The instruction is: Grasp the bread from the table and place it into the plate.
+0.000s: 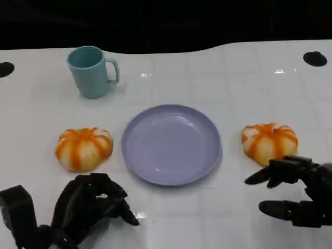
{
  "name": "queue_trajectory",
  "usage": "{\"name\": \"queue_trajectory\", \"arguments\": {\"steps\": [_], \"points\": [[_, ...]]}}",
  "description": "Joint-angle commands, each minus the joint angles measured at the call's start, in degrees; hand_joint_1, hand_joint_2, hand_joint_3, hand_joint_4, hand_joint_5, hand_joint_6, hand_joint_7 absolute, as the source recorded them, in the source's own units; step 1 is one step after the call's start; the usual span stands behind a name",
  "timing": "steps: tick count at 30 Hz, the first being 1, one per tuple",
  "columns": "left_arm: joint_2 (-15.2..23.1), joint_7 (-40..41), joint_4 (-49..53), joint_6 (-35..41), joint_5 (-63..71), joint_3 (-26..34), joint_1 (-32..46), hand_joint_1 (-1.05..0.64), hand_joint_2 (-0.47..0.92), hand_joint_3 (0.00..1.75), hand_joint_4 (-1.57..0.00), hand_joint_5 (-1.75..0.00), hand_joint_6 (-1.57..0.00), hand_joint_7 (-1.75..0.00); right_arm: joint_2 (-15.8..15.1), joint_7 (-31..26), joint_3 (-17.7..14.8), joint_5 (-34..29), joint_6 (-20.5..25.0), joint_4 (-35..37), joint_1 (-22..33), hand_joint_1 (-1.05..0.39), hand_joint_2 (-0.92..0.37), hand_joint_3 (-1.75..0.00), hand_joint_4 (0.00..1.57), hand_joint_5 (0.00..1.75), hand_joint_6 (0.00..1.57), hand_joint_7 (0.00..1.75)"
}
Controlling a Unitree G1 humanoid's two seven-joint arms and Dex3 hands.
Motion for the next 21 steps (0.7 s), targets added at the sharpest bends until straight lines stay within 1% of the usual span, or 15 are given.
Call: {"name": "queue_trajectory", "arguments": {"steps": [1,4,6,8,9,13,17,21], "points": [[0.7,-0.2,0.6,0.6,-0.5,0.4,-0.7,-1.05,0.67,0.00,-1.57,-0.60,-1.57,-0.32,-2.6,-3.7,-1.1,-4.8,2.4,-3.1,-1.2,-0.55,-0.92,-0.18,0.47,0.56,0.63,0.12],[0.7,-0.2,1.5,-0.4,-0.1,0.4,-1.0,-1.05,0.67,0.00,-1.57,-0.60,-1.57,-0.32,-4.2,-4.7,-1.1,-8.6,5.5,-5.4,-1.5,-0.52,-0.92,-0.14,0.48,0.30,0.60,0.02],[0.7,-0.2,2.0,-1.1,0.0,0.4,-1.2,-1.05,0.68,0.01,-1.57,-0.61,-1.57,-0.33,-5.4,-5.4,-0.7,-11.8,7.4,-6.8,-2.0,-0.49,-0.92,-0.10,0.46,0.22,0.56,0.00],[0.7,-0.2,2.1,-0.8,-0.2,0.5,-1.3,-1.05,0.68,0.00,-1.57,-0.61,-1.57,-0.33,-6.4,-6.3,0.3,-15.9,9.9,-8.0,-2.7,-0.48,-0.92,-0.08,0.42,0.18,0.52,0.00],[0.7,-0.2,2.0,-0.5,-0.3,0.5,-1.2,-1.05,0.67,0.00,-1.57,-0.61,-1.57,-0.33,-6.8,-6.9,0.9,-18.3,11.4,-8.5,-3.1,-0.49,-0.92,-0.07,0.37,0.14,0.48,0.00],[0.9,-0.1,1.9,-0.6,-0.1,0.5,-1.2,-1.05,0.67,0.00,-1.57,-0.61,-1.57,-0.33,-7.2,-9.2,3.8,-24.9,16.5,-8.9,-5.2,-0.48,-0.90,-0.03,0.28,0.08,0.40,0.00],[0.8,-0.1,2.2,-1.1,0.0,0.4,-1.3,-1.05,0.68,0.01,-1.57,-0.61,-1.57,-0.33,-7.6,-11.1,6.8,-28.7,20.5,-6.8,-8.1,-0.48,-0.90,-0.01,0.25,0.06,0.35,0.00],[0.7,0.2,2.4,-1.4,0.1,0.4,-1.4,-1.05,0.68,0.00,-1.57,-0.61,-1.57,-0.33,-8.1,-12.4,9.6,-31.0,24.0,-3.4,-11.5,-0.49,-0.88,0.00,0.22,0.04,0.31,0.00]]}}
